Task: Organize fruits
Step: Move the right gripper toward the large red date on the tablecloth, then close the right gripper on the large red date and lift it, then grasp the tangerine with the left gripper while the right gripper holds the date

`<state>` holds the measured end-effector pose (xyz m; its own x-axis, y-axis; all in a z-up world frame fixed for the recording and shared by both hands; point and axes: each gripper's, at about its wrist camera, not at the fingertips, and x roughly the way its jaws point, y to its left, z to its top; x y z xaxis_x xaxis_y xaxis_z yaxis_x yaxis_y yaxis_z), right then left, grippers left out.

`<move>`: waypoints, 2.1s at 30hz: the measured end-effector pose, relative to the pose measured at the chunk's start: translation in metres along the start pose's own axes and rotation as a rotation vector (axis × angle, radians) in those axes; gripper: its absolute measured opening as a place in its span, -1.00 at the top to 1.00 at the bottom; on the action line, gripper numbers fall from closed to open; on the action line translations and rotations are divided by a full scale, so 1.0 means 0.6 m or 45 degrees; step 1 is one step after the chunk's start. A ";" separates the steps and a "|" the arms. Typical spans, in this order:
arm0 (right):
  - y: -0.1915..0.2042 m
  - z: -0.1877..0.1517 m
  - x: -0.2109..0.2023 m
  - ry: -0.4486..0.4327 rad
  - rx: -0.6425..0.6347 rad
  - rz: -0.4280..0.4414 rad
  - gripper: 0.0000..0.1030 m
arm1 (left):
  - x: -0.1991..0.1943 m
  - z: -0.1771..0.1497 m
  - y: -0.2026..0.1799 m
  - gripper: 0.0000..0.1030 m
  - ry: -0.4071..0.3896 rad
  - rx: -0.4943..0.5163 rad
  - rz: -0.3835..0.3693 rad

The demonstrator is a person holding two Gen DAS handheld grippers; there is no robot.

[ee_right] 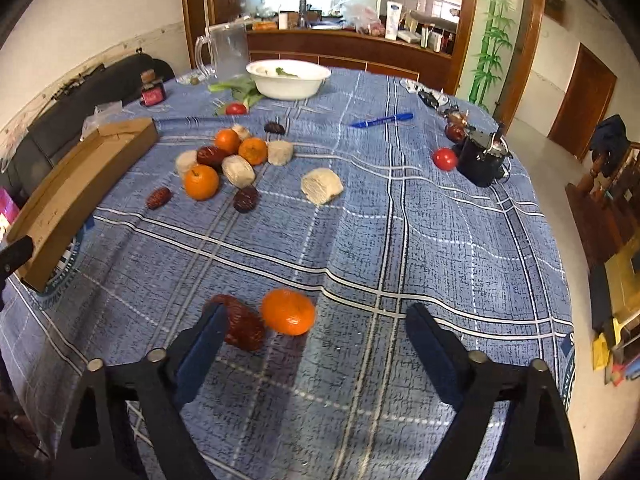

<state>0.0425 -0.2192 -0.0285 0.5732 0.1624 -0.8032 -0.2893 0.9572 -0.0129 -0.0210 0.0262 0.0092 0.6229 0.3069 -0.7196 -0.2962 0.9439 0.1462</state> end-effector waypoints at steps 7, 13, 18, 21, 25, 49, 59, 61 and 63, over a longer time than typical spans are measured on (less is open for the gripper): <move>0.004 0.005 -0.011 -0.027 0.037 0.049 -0.74 | 0.002 0.012 -0.011 -1.00 -0.016 -0.018 -0.085; 0.010 -0.001 -0.025 -0.048 0.072 -0.003 -0.74 | 0.032 0.025 -0.013 -1.00 0.054 0.011 -0.171; 0.014 -0.022 -0.022 -0.002 0.101 -0.007 -0.74 | 0.038 0.031 -0.012 -1.00 0.013 0.090 -0.190; 0.028 -0.032 -0.014 0.033 0.129 0.027 -0.74 | 0.040 0.040 -0.004 -1.00 -0.006 0.098 -0.174; 0.054 -0.037 0.010 0.077 0.158 0.063 -0.68 | 0.049 0.044 0.007 -1.00 -0.002 0.124 -0.165; 0.017 -0.068 -0.025 0.027 0.231 -0.036 0.07 | 0.063 0.050 -0.121 -1.00 0.152 0.352 -0.462; -0.052 -0.123 -0.061 0.017 0.300 -0.077 0.06 | 0.073 0.030 -0.295 -0.99 0.265 0.490 -0.601; -0.062 -0.129 -0.064 0.012 0.319 -0.065 0.06 | 0.082 0.030 -0.306 -0.99 0.297 0.451 -0.627; -0.069 -0.133 -0.064 0.008 0.336 -0.050 0.06 | 0.087 0.031 -0.311 -0.99 0.287 0.430 -0.614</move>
<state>-0.0288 -0.2843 -0.0445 0.5749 0.1232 -0.8089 -0.0565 0.9922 0.1109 0.0802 -0.1315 -0.0430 0.4505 -0.1610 -0.8782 0.2477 0.9675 -0.0503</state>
